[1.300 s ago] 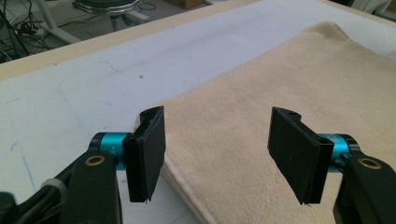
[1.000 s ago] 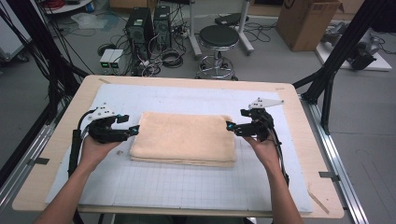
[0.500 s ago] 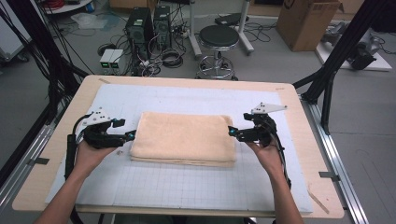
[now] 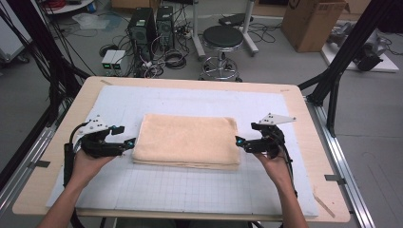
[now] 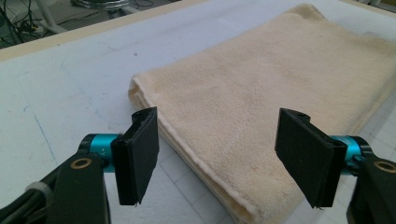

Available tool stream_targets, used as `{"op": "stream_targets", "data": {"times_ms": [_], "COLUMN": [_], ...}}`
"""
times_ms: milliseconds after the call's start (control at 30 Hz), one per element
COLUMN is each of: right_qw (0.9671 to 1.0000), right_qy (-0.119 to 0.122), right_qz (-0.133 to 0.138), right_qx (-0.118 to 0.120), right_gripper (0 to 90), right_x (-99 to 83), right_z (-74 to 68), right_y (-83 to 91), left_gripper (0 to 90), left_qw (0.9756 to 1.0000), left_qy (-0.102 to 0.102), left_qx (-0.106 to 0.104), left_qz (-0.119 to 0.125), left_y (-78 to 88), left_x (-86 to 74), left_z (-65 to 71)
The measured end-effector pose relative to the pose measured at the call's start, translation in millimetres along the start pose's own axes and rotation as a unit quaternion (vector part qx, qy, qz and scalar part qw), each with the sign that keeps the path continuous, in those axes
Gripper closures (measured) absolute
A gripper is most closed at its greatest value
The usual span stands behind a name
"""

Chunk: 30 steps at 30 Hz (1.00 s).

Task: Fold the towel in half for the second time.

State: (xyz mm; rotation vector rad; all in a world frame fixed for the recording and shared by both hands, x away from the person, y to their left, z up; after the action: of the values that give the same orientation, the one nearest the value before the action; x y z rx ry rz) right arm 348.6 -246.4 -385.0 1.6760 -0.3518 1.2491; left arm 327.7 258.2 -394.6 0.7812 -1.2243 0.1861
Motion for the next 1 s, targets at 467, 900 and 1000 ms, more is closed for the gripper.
{"op": "stream_targets", "data": {"times_ms": [467,900,1000], "right_qw": [1.0,0.9999,0.9999], "right_qy": [0.003,-0.006,-0.009], "right_qz": [0.001,0.005,0.004], "right_qx": [-0.002,-0.007,-0.007], "right_gripper": [12.6,12.6,12.6], "right_x": [-15.5,-32.7,-36.5], "right_z": [-2.7,-1.3,-1.7], "right_y": [12.4,27.2,30.6], "left_gripper": [30.1,29.8,29.7], "left_qw": [1.0,1.0,1.0], "left_qy": [-0.001,-0.004,-0.008], "left_qx": [0.0,-0.001,0.0], "left_qz": [-0.002,0.004,0.003], "left_y": [6.2,14.8,16.6], "left_x": [-11.7,-17.6,-18.0], "left_z": [8.4,17.7,19.4]}}
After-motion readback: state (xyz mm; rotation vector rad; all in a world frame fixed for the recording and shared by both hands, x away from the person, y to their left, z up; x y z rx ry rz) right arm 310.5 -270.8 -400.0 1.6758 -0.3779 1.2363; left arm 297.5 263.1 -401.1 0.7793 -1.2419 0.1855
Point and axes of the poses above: each handheld gripper's, and its own axes: y roughly backward along the jaws, x roughly out of its top, z roughly to its right, the point moved 1 cm from there along -y, roughly forward along the jaws, and after that the axes turned 9 degrees about -x, right-handed, at the moved point
